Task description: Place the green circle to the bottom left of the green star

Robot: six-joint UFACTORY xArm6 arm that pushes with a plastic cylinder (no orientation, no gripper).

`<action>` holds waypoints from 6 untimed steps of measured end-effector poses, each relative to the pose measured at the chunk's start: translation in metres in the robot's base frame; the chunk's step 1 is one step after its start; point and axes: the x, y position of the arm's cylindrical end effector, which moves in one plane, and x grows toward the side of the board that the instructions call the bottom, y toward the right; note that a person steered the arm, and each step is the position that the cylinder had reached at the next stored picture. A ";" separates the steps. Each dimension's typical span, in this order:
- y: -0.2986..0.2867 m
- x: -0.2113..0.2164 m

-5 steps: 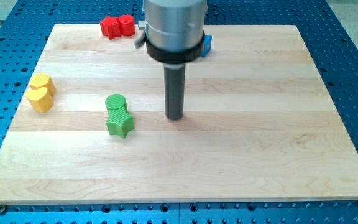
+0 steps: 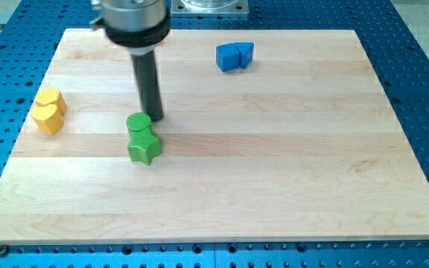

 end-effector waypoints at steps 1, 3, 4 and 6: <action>-0.041 0.048; -0.072 0.062; -0.103 0.123; -0.059 0.132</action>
